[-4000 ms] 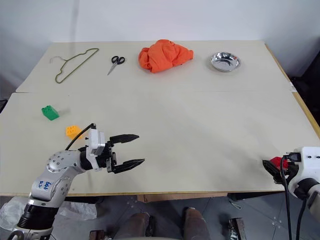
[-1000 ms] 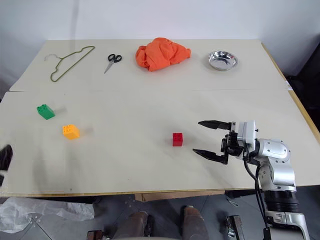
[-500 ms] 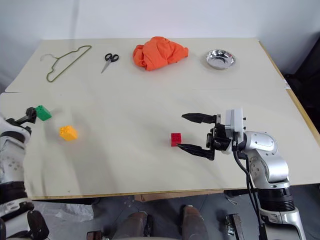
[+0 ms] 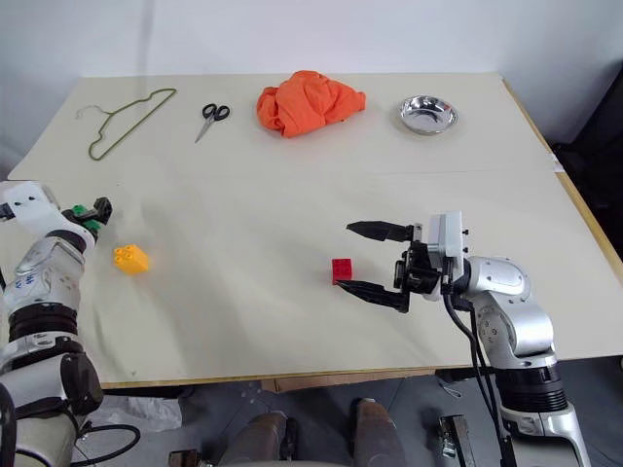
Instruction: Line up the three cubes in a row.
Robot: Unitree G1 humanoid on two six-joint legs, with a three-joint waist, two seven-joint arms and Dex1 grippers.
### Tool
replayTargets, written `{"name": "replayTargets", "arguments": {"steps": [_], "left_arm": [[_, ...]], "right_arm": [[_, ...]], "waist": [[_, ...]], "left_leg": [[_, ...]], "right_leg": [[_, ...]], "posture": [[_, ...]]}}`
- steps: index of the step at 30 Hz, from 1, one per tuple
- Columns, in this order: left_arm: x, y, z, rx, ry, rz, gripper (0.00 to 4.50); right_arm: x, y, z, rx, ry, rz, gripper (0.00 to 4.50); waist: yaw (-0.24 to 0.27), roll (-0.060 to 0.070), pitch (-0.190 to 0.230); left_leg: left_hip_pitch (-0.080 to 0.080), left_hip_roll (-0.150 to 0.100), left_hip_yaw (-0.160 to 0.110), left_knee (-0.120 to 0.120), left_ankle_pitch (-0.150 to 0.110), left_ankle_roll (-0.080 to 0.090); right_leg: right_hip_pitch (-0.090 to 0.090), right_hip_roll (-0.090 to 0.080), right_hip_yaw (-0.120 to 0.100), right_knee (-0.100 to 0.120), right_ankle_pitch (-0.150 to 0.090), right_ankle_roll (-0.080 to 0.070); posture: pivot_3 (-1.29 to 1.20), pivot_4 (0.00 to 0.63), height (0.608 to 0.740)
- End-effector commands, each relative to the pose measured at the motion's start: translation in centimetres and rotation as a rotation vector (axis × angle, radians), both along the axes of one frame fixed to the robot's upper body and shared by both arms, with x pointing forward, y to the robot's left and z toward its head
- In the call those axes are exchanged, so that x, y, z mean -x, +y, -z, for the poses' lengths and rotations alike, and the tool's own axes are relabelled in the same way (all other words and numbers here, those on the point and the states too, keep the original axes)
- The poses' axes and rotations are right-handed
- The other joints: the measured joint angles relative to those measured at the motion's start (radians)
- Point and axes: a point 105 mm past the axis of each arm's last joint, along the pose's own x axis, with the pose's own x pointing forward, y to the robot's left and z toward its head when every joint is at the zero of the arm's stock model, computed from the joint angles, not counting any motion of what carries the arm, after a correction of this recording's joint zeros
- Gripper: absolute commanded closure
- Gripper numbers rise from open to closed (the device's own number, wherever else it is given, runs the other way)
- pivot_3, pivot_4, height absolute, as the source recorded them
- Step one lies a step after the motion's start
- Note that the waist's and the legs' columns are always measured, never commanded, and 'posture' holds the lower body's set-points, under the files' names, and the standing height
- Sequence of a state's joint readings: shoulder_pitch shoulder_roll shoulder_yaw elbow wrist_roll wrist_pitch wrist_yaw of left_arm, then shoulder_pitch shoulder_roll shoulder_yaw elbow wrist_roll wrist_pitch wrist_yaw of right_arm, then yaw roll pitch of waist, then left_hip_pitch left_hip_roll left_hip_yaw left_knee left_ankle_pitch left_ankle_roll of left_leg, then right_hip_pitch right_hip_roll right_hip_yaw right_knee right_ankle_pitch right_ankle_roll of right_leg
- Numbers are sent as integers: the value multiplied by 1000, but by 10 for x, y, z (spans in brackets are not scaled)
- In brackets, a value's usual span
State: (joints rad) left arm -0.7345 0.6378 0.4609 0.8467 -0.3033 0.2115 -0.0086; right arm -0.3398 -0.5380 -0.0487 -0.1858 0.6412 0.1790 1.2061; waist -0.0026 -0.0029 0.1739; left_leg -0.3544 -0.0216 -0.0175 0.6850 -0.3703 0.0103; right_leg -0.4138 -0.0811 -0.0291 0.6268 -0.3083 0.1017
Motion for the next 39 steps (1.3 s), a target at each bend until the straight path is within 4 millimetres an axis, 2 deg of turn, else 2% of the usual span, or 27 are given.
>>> {"name": "replayTargets", "arguments": {"steps": [1,7,11,16,18,19,20,21,22,24,27,31,35,37,39], "left_arm": [[2,10,-19,-35,-53,-37,1158],[3,6,-14,-22,-50,-31,2913],[10,8,-17,-25,-68,-24,3011],[32,28,-66,-45,-291,-3,3011],[37,16,-93,-10,-391,190,3011],[44,-12,-110,-60,-403,435,3011],[60,-51,-117,-165,-345,746,3011],[78,-90,-112,-226,-257,1032,3011],[93,-113,-104,-245,-184,1223,3011],[103,-136,-96,-250,-120,1387,3011],[100,-172,-81,-271,-51,1569,3011],[74,-228,-39,-395,67,1720,3011],[53,-260,-5,-475,111,1771,3011],[43,-272,1,-526,96,1783,3011],[32,-286,1,-502,68,1779,3011]], "right_arm": [[6,1,-8,-19,-33,-6,0],[5,0,-8,-21,-36,6,0],[4,1,-7,-25,-38,11,0],[5,0,-9,-31,-47,21,0],[5,-2,-13,-42,-49,34,0],[7,-5,-15,-40,-49,39,0],[8,-10,-15,-26,-46,54,0],[9,-18,-12,-3,-42,75,0],[10,-23,-10,13,-39,90,0],[11,-30,-6,37,-32,110,0],[13,-39,0,75,-28,131,0],[12,-56,14,129,-16,177,0],[13,-64,25,171,-3,198,0],[15,-67,27,177,3,208,0],[18,-70,29,180,11,218,0]], "waist": [[1,0,0],[1,0,0],[1,0,0],[0,-1,0],[0,-1,0],[-2,-1,0],[-3,-1,1],[-8,-1,1],[-11,-1,1],[2,5,2],[21,9,1],[29,8,1],[18,6,2],[13,5,3],[18,4,3]], "left_leg": [[0,0,0,0,0,0],[0,0,0,1,0,0],[0,0,0,1,0,0],[0,1,0,1,0,0],[0,1,-1,1,0,0],[-1,1,-1,1,0,0],[-1,1,-1,1,0,0],[-1,1,-1,1,0,0],[-1,1,-1,0,-1,0],[0,-1,-3,-1,-2,2],[1,-8,-4,-1,0,7],[1,-12,-2,-1,4,9],[-1,-13,1,-1,5,11],[-1,-13,3,-1,5,11],[-1,-13,3,-1,5,11]], "right_leg": [[0,0,0,0,0,0],[0,0,0,0,0,0],[0,0,0,1,0,0],[0,0,1,0,0,0],[0,0,1,0,0,0],[0,0,1,0,0,0],[0,0,1,0,0,0],[0,-1,4,0,0,0],[0,-2,4,-1,0,0],[2,-5,4,-1,-1,-2],[5,-11,4,-6,-1,-2],[5,-12,5,-5,2,3],[2,-11,8,-1,4,6],[0,-10,6,-1,4,7],[0,-10,3,-1,4,7]], "posture": [[0,150,740],[0,150,740],[0,150,740],[0,150,740],[0,150,740],[0,150,740],[0,150,740],[0,150,740],[0,150,740],[0,150,740],[0,150,740],[0,150,740],[0,150,740],[0,150,740],[0,150,740]]}}
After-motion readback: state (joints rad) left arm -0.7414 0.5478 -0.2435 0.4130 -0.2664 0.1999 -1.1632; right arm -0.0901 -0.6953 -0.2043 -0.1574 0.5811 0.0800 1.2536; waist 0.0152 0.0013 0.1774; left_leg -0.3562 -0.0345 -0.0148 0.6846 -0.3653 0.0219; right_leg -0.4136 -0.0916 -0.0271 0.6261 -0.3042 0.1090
